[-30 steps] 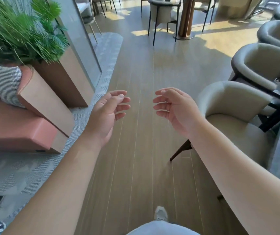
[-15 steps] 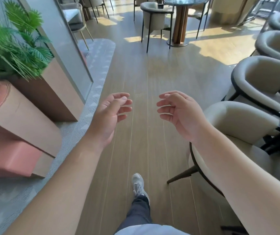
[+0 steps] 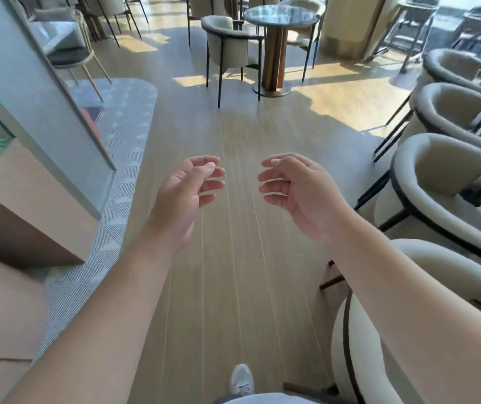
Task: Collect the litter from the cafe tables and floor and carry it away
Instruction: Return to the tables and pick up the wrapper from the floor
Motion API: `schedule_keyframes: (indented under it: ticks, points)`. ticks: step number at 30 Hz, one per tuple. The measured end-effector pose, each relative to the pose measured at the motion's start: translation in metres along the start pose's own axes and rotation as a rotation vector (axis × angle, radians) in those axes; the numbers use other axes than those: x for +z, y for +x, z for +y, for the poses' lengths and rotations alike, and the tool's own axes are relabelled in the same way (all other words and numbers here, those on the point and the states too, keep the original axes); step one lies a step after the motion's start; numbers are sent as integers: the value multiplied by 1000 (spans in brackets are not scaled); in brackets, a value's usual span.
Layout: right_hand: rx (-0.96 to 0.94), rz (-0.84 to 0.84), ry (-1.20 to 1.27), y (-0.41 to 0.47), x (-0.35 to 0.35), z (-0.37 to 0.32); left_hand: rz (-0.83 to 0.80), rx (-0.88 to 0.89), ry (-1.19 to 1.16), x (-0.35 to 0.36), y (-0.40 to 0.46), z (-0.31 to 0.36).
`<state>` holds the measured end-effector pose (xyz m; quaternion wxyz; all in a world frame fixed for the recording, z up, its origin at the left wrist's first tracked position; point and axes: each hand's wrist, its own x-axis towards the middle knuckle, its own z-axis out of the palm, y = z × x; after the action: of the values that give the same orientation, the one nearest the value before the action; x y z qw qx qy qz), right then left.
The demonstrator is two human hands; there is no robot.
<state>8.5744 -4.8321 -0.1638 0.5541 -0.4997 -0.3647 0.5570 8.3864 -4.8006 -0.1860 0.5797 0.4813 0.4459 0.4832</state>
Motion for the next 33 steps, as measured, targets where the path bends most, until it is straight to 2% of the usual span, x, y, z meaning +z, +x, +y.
schedule_keyframes:
  ticks: [11, 18, 25, 33]
  points:
    - [-28, -15, 51, 145, -15, -22, -31, 28, 11, 16, 149, 9]
    - [4, -37, 75, 275, -56, -33, -14, 43, 51, 55, 275, 4]
    - [47, -71, 62, 403, -106, -74, 7, 18, 76, 119, 404, 14]
    - [1, -122, 44, 505, -116, -114, 23, 69, 71, 142, 503, 37]
